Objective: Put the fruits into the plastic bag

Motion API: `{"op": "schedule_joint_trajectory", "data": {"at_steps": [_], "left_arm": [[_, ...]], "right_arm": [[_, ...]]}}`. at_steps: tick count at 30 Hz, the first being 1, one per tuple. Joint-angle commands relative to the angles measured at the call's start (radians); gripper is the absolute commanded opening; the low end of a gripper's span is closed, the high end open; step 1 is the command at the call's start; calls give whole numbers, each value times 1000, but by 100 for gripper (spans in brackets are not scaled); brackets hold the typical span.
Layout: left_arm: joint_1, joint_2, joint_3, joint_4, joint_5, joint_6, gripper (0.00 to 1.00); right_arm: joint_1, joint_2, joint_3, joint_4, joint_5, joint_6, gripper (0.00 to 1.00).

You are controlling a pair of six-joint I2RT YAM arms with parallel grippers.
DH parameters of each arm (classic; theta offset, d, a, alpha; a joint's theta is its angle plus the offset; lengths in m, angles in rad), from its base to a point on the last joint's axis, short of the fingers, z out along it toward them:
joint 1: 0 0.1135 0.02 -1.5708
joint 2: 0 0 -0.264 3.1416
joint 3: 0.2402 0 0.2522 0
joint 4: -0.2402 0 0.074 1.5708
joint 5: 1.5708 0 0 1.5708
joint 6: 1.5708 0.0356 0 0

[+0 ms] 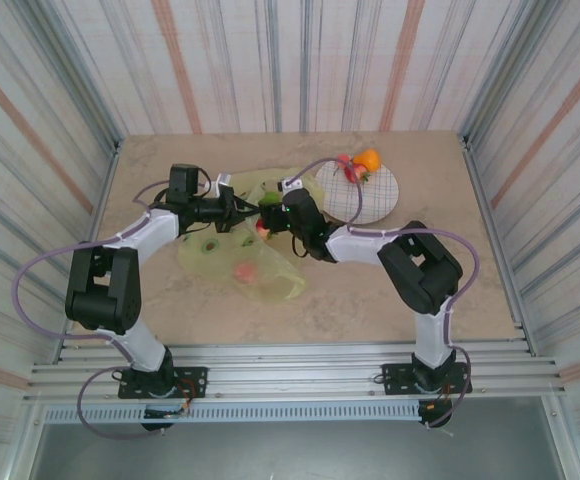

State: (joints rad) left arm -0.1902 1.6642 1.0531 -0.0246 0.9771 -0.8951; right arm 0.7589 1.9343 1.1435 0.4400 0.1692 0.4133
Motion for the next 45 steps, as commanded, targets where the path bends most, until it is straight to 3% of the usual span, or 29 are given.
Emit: {"op": "schedule_joint_trajectory", "data": {"at_steps": [1,16,26,36,40,45], "left_arm": [[-3,-17,-8,5,24,-2,0],[-3,-12,-5,0,22,2,0],[-3,-9,-4,-2,20,4,0],[-3,-9,-4,-3,18,4,0],[-3,-6,-5,-3,17,4,0],[-3,-6,-4,-3,19,3,0]], "right_arm": [[2,-63,-50,-35,-67,-41,79],[3,-330,-299,-85,-308,-114,75],[-20,-596,-432,-205,-254,-163,73],[-245,-765,-425,-235,-183,-140,75],[-392,-666,-318,-361,-120,-48,78],[-523,-474,-178,-422,-156,0,82]]}}
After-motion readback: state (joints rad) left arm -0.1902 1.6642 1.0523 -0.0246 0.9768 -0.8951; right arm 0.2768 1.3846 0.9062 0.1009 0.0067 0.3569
